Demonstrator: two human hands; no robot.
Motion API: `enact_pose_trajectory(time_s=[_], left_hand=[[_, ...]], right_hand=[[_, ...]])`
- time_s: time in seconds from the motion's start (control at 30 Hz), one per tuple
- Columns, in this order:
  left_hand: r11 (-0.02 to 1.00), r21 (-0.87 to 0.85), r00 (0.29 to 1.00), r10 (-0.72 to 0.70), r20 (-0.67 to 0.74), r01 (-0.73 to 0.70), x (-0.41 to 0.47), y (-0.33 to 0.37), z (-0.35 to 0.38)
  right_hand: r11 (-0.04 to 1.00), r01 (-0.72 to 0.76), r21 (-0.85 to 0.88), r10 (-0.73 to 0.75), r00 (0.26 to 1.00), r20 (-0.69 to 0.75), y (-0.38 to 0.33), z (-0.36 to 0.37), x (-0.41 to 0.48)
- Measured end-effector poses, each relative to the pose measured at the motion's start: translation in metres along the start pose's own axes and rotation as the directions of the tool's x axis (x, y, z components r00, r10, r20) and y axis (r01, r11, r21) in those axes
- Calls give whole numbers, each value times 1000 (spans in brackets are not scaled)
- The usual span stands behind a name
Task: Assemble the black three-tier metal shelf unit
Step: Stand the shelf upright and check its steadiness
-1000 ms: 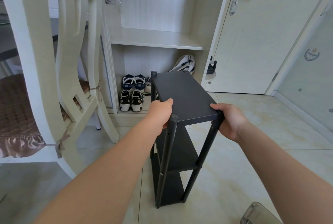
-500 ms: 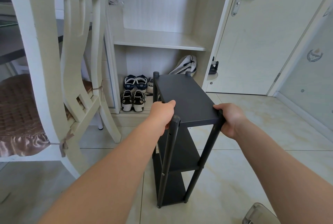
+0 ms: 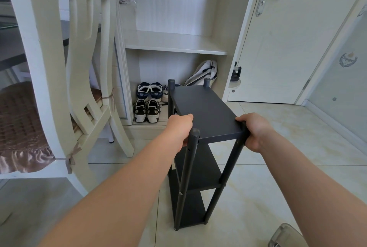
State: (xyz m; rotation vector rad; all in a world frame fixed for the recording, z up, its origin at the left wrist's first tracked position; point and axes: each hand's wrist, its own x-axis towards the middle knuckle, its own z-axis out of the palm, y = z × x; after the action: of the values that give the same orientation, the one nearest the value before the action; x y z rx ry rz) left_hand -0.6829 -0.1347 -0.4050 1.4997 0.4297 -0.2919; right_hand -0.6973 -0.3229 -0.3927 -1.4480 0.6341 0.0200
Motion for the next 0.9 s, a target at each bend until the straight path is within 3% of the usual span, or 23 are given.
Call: enact_pose_trajectory(time_s=[0.43, 0.6, 0.73, 0.9], left_hand=[[999, 38, 1000, 2, -15, -2, 1, -3, -1], [999, 38, 1000, -7, -13, 7, 0, -3, -1], [1000, 26, 1000, -7, -16, 8, -2, -2, -2], [996, 56, 998, 66, -16, -65, -1, -6, -6]], right_hand=[[995, -81, 58, 72, 987, 145, 0, -16, -4], [996, -60, 60, 52, 990, 128, 2, -15, -5], [996, 83, 32, -86, 992, 94, 8, -16, -3], [897, 360, -258, -319, 929, 187, 14, -24, -15]])
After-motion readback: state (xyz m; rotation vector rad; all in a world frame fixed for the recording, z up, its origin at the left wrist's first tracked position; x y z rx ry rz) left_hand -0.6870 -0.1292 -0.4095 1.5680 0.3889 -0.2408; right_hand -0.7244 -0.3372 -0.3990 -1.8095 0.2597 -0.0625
